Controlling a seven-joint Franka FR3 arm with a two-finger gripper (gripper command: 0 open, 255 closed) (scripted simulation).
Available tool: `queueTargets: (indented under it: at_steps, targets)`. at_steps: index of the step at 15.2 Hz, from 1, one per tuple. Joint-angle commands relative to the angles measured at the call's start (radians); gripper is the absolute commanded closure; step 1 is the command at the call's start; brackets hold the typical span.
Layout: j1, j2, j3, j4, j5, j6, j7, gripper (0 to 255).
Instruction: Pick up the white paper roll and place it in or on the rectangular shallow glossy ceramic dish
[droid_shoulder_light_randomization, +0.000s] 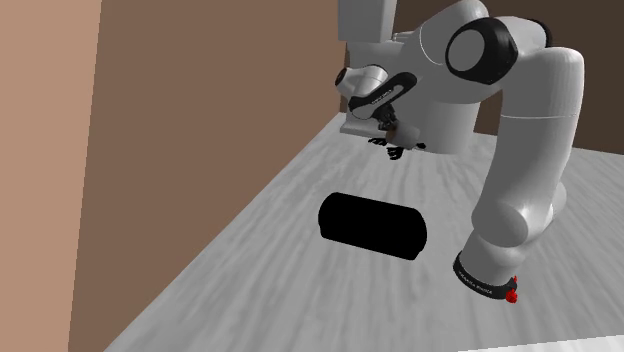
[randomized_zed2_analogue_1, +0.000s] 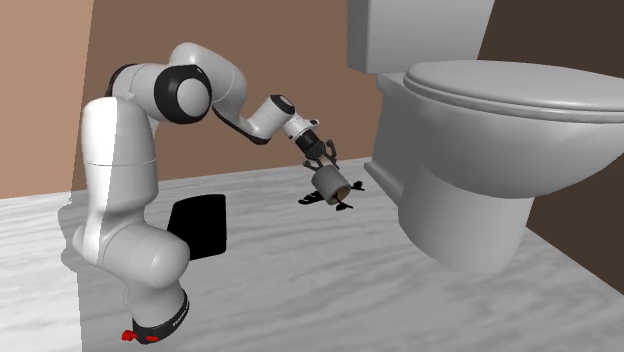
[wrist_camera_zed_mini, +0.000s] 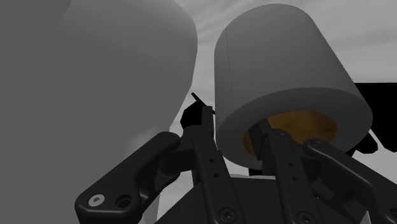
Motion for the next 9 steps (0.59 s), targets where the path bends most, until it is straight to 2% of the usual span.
queueTargets:
  at_steps: [1, 5, 9]
  targets:
    - [0.001, -0.015, 0.0, 0.007, 0.002, -0.014, -0.016, 255]
    - [0.004, -0.035, 0.001, 0.027, 0.007, -0.041, -0.046, 255]
    - [0.054, -0.125, 0.038, -0.075, 0.023, -0.1, 0.012, 255]
